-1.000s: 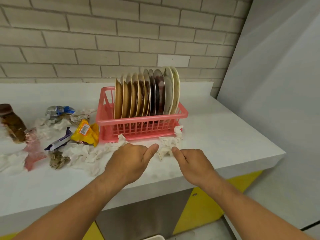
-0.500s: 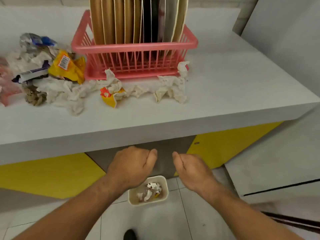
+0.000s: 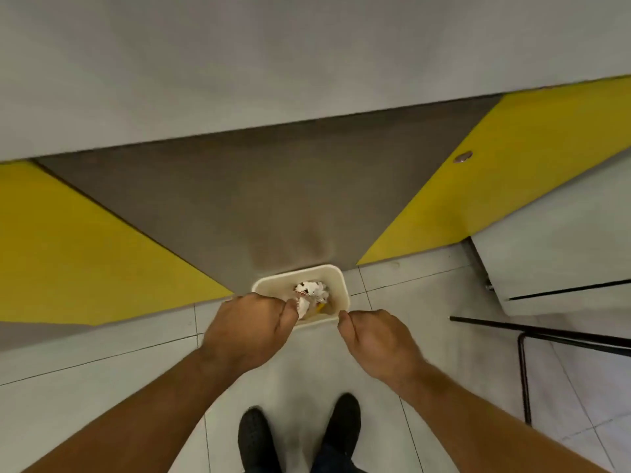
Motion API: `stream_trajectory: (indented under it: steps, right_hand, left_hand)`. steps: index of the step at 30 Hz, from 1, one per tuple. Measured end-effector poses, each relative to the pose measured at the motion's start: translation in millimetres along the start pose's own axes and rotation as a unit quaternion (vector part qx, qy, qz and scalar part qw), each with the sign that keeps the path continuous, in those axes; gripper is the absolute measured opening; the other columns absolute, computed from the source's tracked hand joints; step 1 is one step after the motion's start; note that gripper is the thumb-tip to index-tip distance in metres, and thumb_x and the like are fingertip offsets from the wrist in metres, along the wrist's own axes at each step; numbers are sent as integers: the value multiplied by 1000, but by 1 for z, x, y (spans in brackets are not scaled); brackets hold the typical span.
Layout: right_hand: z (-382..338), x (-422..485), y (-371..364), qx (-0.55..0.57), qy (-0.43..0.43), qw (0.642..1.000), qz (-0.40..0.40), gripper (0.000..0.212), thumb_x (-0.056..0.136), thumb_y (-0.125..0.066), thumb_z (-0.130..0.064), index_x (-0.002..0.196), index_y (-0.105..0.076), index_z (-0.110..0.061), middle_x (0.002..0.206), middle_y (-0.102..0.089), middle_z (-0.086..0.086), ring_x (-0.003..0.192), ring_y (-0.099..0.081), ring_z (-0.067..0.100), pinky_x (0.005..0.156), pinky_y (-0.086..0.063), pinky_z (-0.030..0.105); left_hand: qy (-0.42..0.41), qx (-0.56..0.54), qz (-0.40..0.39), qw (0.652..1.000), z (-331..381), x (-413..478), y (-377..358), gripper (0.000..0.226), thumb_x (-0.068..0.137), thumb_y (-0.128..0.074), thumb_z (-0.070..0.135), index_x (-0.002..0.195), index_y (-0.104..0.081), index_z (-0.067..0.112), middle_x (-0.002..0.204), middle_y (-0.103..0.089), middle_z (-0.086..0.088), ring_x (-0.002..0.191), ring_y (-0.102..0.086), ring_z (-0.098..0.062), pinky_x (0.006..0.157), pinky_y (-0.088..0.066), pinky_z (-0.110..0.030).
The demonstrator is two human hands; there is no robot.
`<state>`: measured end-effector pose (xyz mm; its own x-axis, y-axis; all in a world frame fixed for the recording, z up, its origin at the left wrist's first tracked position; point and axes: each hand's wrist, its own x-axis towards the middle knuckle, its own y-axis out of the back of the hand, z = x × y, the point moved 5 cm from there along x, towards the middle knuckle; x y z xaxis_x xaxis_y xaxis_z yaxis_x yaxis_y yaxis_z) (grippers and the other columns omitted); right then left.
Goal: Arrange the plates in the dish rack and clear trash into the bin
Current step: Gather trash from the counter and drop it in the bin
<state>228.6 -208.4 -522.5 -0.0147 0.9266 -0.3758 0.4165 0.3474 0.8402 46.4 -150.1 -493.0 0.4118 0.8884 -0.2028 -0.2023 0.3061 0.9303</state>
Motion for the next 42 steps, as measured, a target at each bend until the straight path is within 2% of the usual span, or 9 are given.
stream_trajectory:
  steps: [7,12,15,21,25,28,31,35,42]
  right_hand:
    - [50,78,-106,-41,-2,999,-32,23,92,-38,-36,79,-44,-19,91,-64,11,83,-59,34,63,-40,34]
    - [72,141,-169,-44,9,998,-32,23,92,-45,-33,95,-55,-12,98,-61,13,91,-58,33,65,-36,31]
    - [83,170,-198,-30,16,997,-63,37,87,-54,-32,117,-51,-11,114,-54,13,106,-52,32,79,-43,34]
    - [98,167,-195,29,46,998,36,37,84,-55,-22,121,-56,-16,124,-53,2,105,-55,23,87,-45,32]
    - [104,147,-182,34,58,996,60,28,87,-59,-20,114,-62,-15,120,-58,-1,104,-57,20,91,-45,30]
    - [101,134,-175,48,64,994,74,27,88,-59,-22,114,-63,-15,118,-60,-1,103,-57,19,90,-47,31]
    - [96,128,-174,61,65,993,71,27,88,-58,-21,114,-63,-15,118,-61,0,102,-58,19,87,-47,30]
    - [92,125,-167,83,42,994,62,29,90,-56,-23,118,-60,-18,119,-60,-1,103,-56,18,86,-45,27]
    - [56,89,-101,79,28,995,63,31,91,-54,-35,119,-59,-22,118,-60,-2,106,-52,20,86,-43,30]
  left_hand:
    - [-3,-18,-51,999,-46,26,-130,35,93,-35,42,64,-31,23,77,-62,-6,72,-56,-32,57,-32,-33]
    - [7,-33,-60,998,-76,25,-186,39,92,-35,46,60,-29,25,61,-42,5,65,-51,-28,57,-35,-34]
    - [16,-18,-67,997,-89,23,-207,36,90,-35,49,63,-36,25,63,-48,5,63,-53,-25,55,-36,-32]
    - [14,-67,-51,996,-95,48,-228,31,86,-43,39,60,-42,21,63,-48,2,61,-49,-24,54,-33,-31]
    - [-10,-103,-30,994,-76,82,-245,22,87,-49,33,75,-54,15,79,-52,-1,74,-52,-24,62,-37,-31]
    - [9,-126,-99,987,-60,111,-274,27,89,-47,37,105,-60,20,107,-54,0,99,-52,-22,83,-44,-35]
    - [-2,-144,-173,974,-48,121,-297,48,94,-44,38,140,-38,26,146,-35,1,133,-30,-21,107,-27,-34]
    - [-31,-115,-89,989,-49,107,-272,48,93,-45,42,136,-45,22,136,-47,-3,125,-39,-22,104,-32,-36]
    - [-31,-94,-49,994,-46,64,-160,39,91,-45,41,124,-56,23,127,-57,-2,117,-49,-25,98,-41,-37]
